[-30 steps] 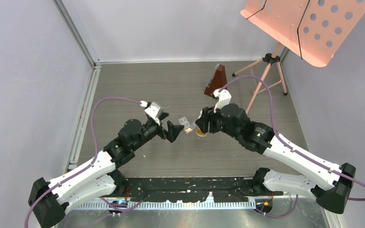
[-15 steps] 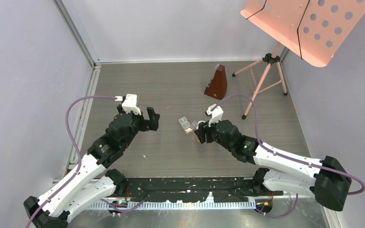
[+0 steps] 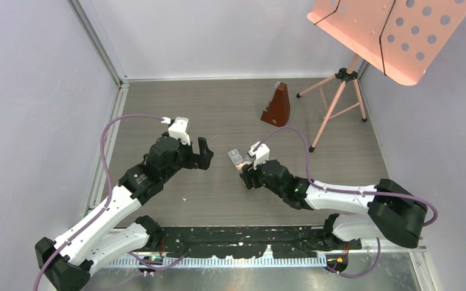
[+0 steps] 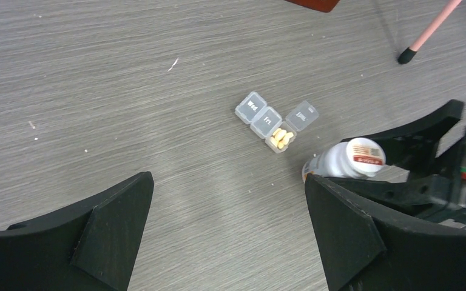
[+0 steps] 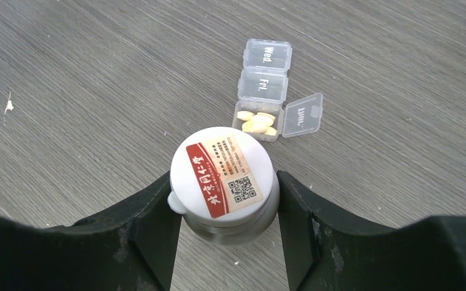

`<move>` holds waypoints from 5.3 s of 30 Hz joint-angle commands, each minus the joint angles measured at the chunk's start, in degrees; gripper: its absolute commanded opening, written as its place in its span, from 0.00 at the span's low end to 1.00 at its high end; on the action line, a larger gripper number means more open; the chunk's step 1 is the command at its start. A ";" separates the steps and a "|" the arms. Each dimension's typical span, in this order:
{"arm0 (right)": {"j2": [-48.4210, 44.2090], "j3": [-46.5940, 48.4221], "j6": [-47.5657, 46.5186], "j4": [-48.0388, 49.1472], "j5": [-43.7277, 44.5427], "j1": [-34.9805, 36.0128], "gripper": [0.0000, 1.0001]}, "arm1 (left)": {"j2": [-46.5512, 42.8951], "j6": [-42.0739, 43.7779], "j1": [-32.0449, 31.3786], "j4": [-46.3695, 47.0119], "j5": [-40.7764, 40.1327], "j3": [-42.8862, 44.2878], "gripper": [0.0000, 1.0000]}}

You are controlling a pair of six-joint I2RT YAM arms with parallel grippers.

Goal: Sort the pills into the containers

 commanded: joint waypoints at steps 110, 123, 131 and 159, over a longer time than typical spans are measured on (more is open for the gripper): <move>2.47 23.78 38.27 -45.01 -24.86 -17.30 0.33 | 30.91 -38.47 0.81 22.44 40.34 -3.34 0.35; 2.97 24.96 38.16 -47.49 -25.20 -17.29 0.31 | 32.82 -38.77 0.88 21.80 41.21 -2.24 0.35; 3.67 23.93 38.80 -46.69 -25.73 -17.31 0.27 | 33.27 -41.89 0.84 25.34 40.98 -2.91 0.39; 4.72 16.70 39.71 -41.81 -28.94 -16.54 0.34 | 35.14 -41.40 -0.08 20.42 38.92 -3.12 0.27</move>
